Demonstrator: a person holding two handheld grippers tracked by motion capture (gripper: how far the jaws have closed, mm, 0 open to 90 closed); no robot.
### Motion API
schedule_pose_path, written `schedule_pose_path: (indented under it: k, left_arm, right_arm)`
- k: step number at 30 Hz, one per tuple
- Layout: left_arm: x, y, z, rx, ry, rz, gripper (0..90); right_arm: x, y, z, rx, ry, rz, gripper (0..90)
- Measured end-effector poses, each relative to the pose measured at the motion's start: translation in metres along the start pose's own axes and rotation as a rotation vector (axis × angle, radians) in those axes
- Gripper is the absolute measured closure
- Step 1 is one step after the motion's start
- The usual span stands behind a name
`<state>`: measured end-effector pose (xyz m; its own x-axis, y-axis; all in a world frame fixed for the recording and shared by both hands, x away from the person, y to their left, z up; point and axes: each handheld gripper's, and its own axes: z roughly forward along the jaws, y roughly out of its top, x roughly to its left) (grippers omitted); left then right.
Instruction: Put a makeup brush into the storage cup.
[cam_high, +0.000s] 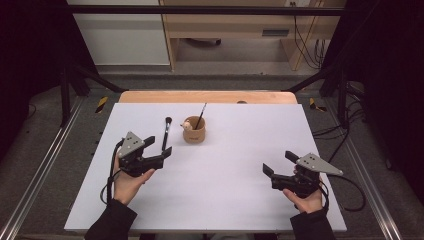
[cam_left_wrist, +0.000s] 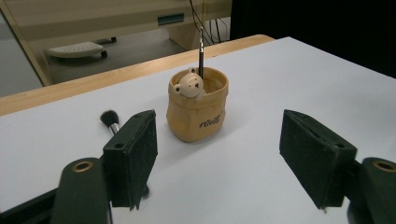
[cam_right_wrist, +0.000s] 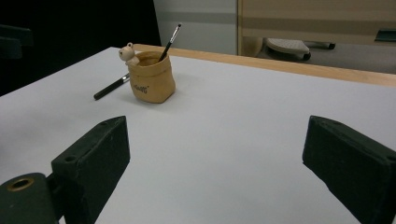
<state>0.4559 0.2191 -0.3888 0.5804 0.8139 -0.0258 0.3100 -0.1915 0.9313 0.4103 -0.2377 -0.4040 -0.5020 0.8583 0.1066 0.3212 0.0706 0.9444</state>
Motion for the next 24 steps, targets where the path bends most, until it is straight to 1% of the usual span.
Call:
schedule_pose_path:
  k: [1,2,3,4,5,6,7,9,10,11,12,15,16,18,20,24]
  left_arm:
    - [0.001,-0.002,-0.003,-0.005,0.006,-0.002,23.9]
    - [0.002,-0.003,-0.005,-0.004,0.011,-0.004,23.9]
    - [0.004,-0.006,-0.010,-0.002,0.016,-0.015,21.6]
    - [0.005,-0.007,-0.013,-0.006,0.022,-0.014,20.3]
    - [0.005,-0.007,-0.013,-0.006,0.022,-0.014,19.5]
    - [0.006,-0.008,-0.017,-0.013,0.030,-0.021,19.5]
    - [0.008,-0.010,-0.023,-0.012,0.031,-0.030,17.3]
    - [0.008,-0.011,-0.026,-0.013,0.036,-0.032,16.3]
    - [0.010,-0.013,-0.034,-0.015,0.043,-0.031,15.7]
    - [0.010,-0.013,-0.034,-0.015,0.043,-0.031,15.1]
    - [0.012,-0.014,-0.039,-0.013,0.053,-0.023,14.7]
    - [0.013,-0.015,-0.043,-0.008,0.062,-0.012,13.5]
    - [0.014,-0.017,-0.047,-0.012,0.068,-0.015,13.4]
    - [0.015,-0.017,-0.049,-0.013,0.068,-0.018,13.2]
    - [0.017,-0.020,-0.053,-0.020,0.075,-0.026,12.7]
    - [0.020,-0.024,-0.057,-0.016,0.086,-0.031,12.2]
  right_arm:
    - [0.000,0.000,0.000,0.004,0.000,-0.001,7.9]
    - [0.000,0.000,0.000,0.004,0.000,-0.001,7.9]
    - [0.000,-0.001,0.001,0.003,-0.001,-0.003,7.9]
    - [0.000,-0.001,0.001,0.005,-0.002,-0.001,7.9]
    - [-0.001,-0.001,0.001,0.003,-0.002,-0.004,7.9]
    - [-0.001,-0.001,0.001,0.003,-0.002,-0.004,7.9]
    - [-0.001,-0.001,0.000,0.006,-0.001,-0.001,7.9]
    - [-0.001,-0.001,0.000,0.004,-0.002,-0.002,7.9]
    - [-0.002,-0.001,0.000,0.005,-0.002,-0.004,7.9]
    - [-0.002,-0.001,0.000,0.005,-0.003,-0.006,7.9]
    - [-0.001,-0.001,0.000,0.007,-0.004,-0.003,7.9]
    - [-0.001,-0.001,0.000,0.008,-0.004,-0.005,7.8]
    - [-0.002,-0.001,0.000,0.009,-0.006,-0.004,7.8]
    - [-0.002,-0.001,0.000,0.009,-0.008,-0.006,7.8]
    - [-0.002,-0.001,-0.001,0.006,-0.011,0.004,7.8]
    - [-0.002,-0.001,-0.001,0.003,-0.010,-0.002,7.8]
